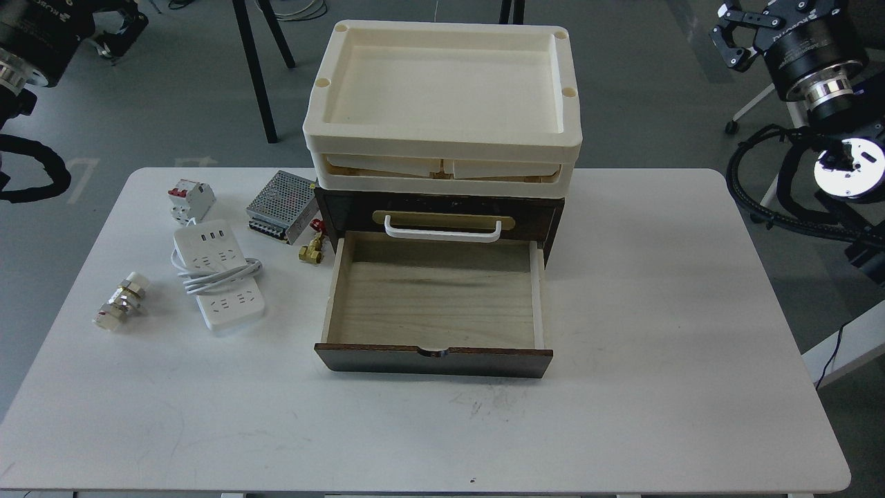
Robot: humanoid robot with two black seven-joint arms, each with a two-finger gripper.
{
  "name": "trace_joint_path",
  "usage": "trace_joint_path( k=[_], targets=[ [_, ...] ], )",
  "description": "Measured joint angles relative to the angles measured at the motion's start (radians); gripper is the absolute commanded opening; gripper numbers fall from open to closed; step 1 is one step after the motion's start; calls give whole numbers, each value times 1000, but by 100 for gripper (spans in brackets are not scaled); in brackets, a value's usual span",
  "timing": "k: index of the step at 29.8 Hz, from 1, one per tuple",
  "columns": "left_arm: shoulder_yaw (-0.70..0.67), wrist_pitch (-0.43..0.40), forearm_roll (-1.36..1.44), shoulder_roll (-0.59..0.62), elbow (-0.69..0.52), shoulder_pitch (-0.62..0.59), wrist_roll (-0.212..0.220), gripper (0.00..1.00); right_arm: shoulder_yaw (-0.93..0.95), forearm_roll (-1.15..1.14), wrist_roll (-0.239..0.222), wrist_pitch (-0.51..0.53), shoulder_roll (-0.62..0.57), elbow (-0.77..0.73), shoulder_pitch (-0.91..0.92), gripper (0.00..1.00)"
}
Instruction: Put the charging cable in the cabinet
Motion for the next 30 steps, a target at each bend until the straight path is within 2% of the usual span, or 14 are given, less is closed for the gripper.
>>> trace_joint_path(
  k=[13,16,19,23,26,30],
  targets=[
    [-29,0,-132,-65,132,35,-70,100,1,1,0,-2,1,3,-2,100],
    [-75,0,-141,-74,120,60,-124,100,2,1,0,-2,-2,3,-2,100],
    [-145,0,-142,-56,5,96,-171,100,5,2,0,-2,-9,6,-7,100],
    [-184,0,-75,80,-280,135,-183,100,11,2,0,-2,-17,10,-25,100],
    [-209,0,137,221,-497,145,-191,99,14,3,0,0,-55,28,-41,100],
    [-239,-1,560,355,-686,150,-242,98,20,4,-1,2,-149,116,-112,100]
  ],
)
